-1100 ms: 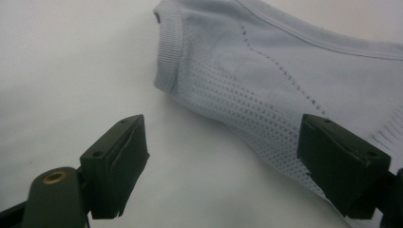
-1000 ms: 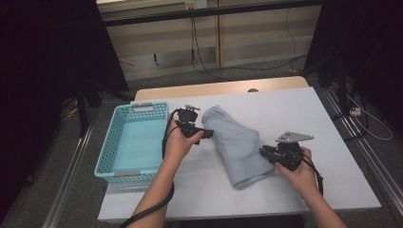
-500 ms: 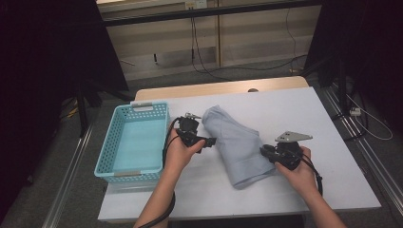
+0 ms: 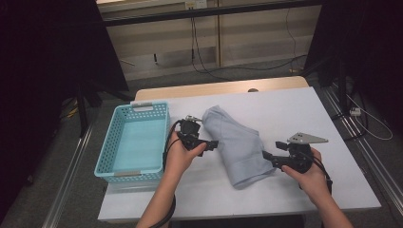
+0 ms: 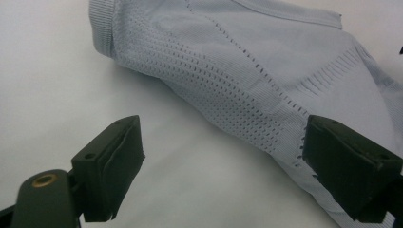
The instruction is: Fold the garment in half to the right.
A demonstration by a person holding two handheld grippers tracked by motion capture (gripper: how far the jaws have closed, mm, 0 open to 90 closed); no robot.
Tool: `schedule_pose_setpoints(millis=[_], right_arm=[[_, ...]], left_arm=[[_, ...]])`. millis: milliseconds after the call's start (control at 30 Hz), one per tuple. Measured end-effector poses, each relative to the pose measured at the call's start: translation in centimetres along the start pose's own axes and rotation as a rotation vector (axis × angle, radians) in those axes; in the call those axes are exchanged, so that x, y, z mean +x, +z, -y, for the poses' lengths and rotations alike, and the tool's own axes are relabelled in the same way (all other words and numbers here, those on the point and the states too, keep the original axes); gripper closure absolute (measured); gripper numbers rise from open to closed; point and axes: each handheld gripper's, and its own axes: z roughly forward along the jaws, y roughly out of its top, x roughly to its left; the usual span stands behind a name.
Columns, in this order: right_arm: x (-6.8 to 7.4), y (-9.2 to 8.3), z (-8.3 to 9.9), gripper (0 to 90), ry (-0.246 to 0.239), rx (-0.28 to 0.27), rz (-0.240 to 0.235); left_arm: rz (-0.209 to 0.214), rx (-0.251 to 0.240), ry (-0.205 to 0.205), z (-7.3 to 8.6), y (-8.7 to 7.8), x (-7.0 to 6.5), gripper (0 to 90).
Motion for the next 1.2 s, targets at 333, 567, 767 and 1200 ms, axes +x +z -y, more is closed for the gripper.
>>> schedule_pose_setpoints(millis=[333, 567, 767, 1200], right_arm=[[0.1, -1.1, 0.4, 14.9, -0.005, -0.013, -0.018], [0.4, -1.4, 0.4, 12.0, -0.038, -0.008, -0.013], [0.5, -1.7, 0.8, 11.4, -0.052, 0.01, -0.002], [0.5, -2.0, 2.0, 10.2, -0.081, 0.031, -0.021]], left_arm=[[0.021, 0.003, 0.001, 0.5, -0.1, -0.6, 13.3], [0.027, 0.008, 0.003, 0.6, -0.1, -0.9, 12.8], [0.036, 0.009, 0.004, 0.8, -0.1, -1.3, 12.5], [0.046, 0.013, -0.005, 1.3, 0.1, -1.9, 11.2]])
